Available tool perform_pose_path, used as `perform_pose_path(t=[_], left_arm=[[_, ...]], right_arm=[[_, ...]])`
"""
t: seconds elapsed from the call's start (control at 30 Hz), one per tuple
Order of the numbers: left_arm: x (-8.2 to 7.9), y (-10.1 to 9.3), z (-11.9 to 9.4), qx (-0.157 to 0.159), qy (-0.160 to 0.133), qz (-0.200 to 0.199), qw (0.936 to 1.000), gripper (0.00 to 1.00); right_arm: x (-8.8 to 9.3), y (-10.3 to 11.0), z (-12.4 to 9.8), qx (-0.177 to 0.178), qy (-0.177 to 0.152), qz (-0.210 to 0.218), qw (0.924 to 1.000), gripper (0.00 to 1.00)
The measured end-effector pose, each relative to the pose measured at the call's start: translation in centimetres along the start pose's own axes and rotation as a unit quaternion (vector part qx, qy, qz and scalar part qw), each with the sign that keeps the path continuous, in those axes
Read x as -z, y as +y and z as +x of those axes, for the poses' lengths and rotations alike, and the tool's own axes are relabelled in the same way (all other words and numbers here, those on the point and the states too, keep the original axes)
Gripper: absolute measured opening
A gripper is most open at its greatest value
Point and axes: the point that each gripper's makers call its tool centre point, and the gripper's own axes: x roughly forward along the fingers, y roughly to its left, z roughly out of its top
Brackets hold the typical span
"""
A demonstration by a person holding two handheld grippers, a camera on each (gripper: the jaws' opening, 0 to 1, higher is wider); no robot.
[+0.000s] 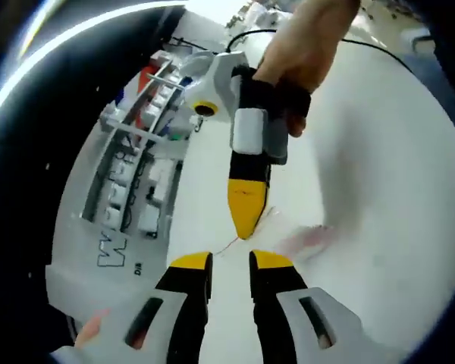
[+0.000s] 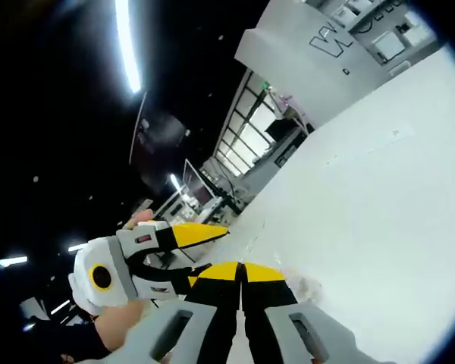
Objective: Open the resealable bag by pulling the two sides of the seal apart until the entire bag opening is separated and visibly accessible.
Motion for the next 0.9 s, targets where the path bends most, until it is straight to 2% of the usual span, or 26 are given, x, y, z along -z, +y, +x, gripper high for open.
perform_pose_path(t=[0.07, 0.2, 0.4, 0.57, 0.9], left_arm=[[0.1, 0.0, 0.0, -0.008, 0.017, 0.056, 0.9982, 0.18], [0.2, -0.5, 0.1, -0.003, 0.034, 0.112, 0.9932, 0.15], [0.9, -0.7, 0.5, 0.002, 0.047, 0.125, 0.9910, 0.14], [0.5, -0.8, 0.5, 0.005, 0.036, 0.130, 0.9909, 0.12], [0.8, -1.3, 0.7, 0.020, 0.034, 0.133, 0.9903, 0.06]], right_arm=[[0.1, 0.1, 0.1, -0.001, 0.002, 0.000, 1.0000, 0.00], [0.2, 0.3, 0.3, -0.003, 0.004, 0.001, 1.0000, 0.00], [0.4, 0.4, 0.5, -0.005, 0.010, 0.001, 0.9999, 0.00], [0.7, 0.5, 0.6, -0.005, 0.013, -0.002, 0.9999, 0.00], [0.9, 0.8, 0.8, -0.006, 0.019, -0.013, 0.9997, 0.00]])
